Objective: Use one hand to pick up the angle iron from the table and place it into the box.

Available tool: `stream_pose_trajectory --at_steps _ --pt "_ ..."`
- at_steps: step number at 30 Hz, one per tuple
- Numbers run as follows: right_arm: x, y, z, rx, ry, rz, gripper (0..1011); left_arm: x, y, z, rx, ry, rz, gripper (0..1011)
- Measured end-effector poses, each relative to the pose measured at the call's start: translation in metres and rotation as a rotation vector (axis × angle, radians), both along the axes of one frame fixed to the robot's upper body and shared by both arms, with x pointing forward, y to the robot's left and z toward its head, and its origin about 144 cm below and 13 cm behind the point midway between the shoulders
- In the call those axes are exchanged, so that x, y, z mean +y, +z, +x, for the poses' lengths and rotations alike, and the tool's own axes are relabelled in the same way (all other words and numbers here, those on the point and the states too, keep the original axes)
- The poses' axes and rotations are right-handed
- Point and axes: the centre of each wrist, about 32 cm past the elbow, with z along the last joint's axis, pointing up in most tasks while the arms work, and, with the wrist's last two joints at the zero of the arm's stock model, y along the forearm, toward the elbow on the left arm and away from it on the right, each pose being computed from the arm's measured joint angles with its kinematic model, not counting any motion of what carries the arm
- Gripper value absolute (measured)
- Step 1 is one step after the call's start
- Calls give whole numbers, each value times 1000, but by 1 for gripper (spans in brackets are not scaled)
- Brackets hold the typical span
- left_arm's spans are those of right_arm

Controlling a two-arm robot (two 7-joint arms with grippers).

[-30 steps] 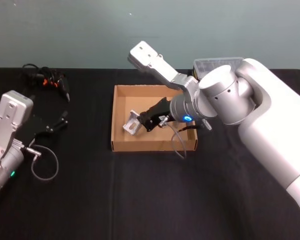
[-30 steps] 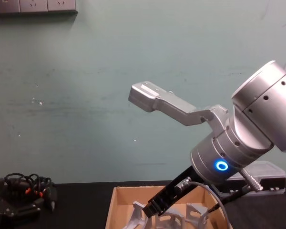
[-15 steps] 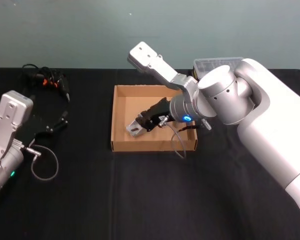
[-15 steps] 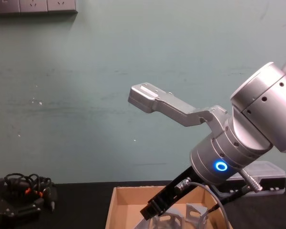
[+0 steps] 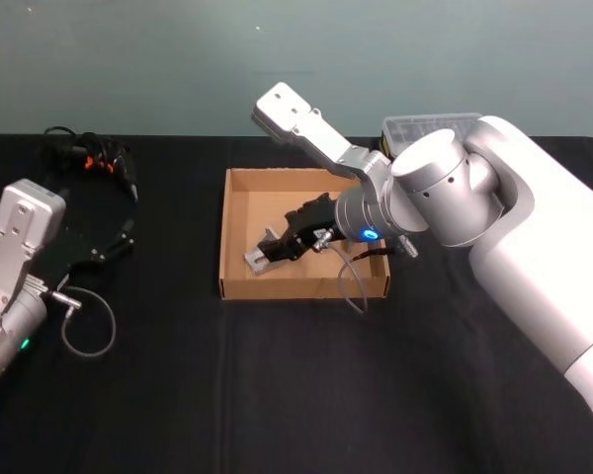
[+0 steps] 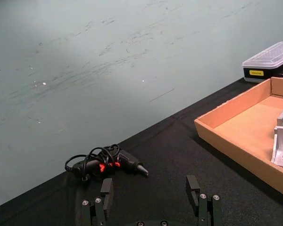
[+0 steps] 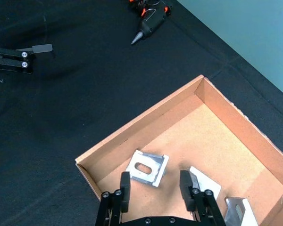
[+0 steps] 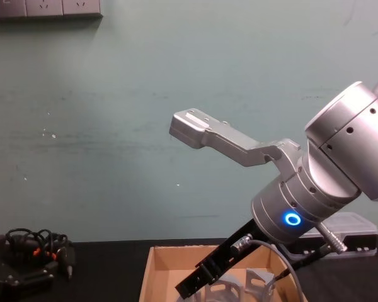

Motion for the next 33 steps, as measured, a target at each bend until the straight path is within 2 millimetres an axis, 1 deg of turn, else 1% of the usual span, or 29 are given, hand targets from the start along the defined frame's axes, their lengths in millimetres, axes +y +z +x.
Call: stream_pose_trajectory --at_steps 2,3,5,6,8,9,10,13,20,24,30,31,33 --pt "-1 0 -1 -5 1 3 684 0 0 0 0 0 0 1011" --pt "-7 -2 -6 -20 7 14 730 0 0 0 0 0 0 1011" --pt "-12 -2 -9 -35 9 24 805 0 0 0 0 0 0 1012" --pt "-14 -2 -10 -41 9 29 820 0 0 0 0 0 0 1011" --pt "-20 -2 -14 -61 8 44 893 0 0 0 0 0 0 1011" --pt "-22 -3 -16 -68 8 49 911 0 0 0 0 0 0 1011" --pt "-26 -3 -19 -84 5 60 956 0 0 0 0 0 0 1011" --pt "-32 -4 -25 -117 2 81 998 0 0 0 0 0 0 1012" --pt "-45 -10 -43 -236 -5 134 1000 0 0 0 0 0 0 1011" --pt "-54 -21 -56 -317 -17 171 1000 0 0 0 0 0 0 1012" --pt "-57 -33 -74 -404 -44 189 1002 0 0 0 0 0 0 1011" --pt "-56 -36 -81 -437 -49 186 1002 0 0 0 0 0 0 1011" --pt "-55 -38 -87 -462 -52 185 1000 0 0 0 0 0 0 1011"
